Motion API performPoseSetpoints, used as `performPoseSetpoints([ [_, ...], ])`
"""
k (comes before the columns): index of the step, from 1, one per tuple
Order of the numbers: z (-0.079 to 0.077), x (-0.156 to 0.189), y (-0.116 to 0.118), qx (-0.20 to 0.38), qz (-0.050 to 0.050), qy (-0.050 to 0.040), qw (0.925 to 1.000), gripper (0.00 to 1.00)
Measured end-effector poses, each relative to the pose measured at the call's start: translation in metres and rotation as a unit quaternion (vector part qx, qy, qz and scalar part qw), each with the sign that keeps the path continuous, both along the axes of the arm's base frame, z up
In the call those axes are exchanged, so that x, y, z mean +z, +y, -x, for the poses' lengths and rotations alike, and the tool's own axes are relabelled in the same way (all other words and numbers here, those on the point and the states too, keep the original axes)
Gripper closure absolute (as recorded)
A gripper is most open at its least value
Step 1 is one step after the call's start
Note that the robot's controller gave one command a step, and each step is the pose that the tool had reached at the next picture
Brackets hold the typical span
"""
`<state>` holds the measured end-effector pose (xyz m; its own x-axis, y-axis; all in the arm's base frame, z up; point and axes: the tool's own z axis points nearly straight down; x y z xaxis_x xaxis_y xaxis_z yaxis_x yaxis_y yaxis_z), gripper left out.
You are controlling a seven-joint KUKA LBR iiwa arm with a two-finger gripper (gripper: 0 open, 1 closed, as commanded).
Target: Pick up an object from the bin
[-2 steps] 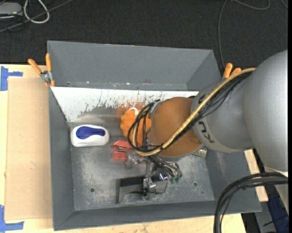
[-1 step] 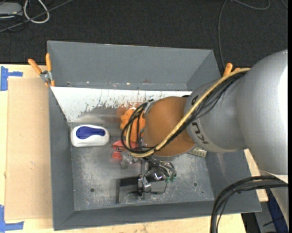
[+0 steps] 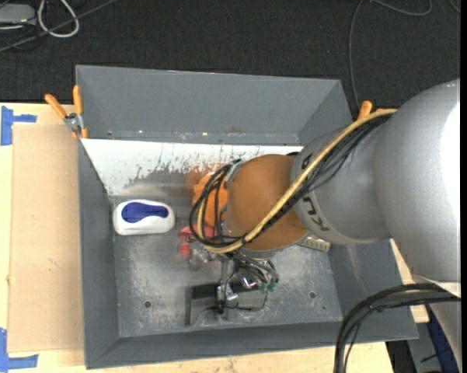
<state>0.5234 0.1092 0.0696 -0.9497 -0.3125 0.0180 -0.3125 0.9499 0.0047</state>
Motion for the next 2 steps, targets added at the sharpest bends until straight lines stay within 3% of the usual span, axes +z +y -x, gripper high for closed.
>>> performPoseSetpoints([
  [1,-0.025,-0.001,-0.006,0.092,-0.002,0.0031,0.9958,0.00],
  [2,-0.020,0.000,0.018,0.089,-0.002,0.0029,0.9960,0.00],
])
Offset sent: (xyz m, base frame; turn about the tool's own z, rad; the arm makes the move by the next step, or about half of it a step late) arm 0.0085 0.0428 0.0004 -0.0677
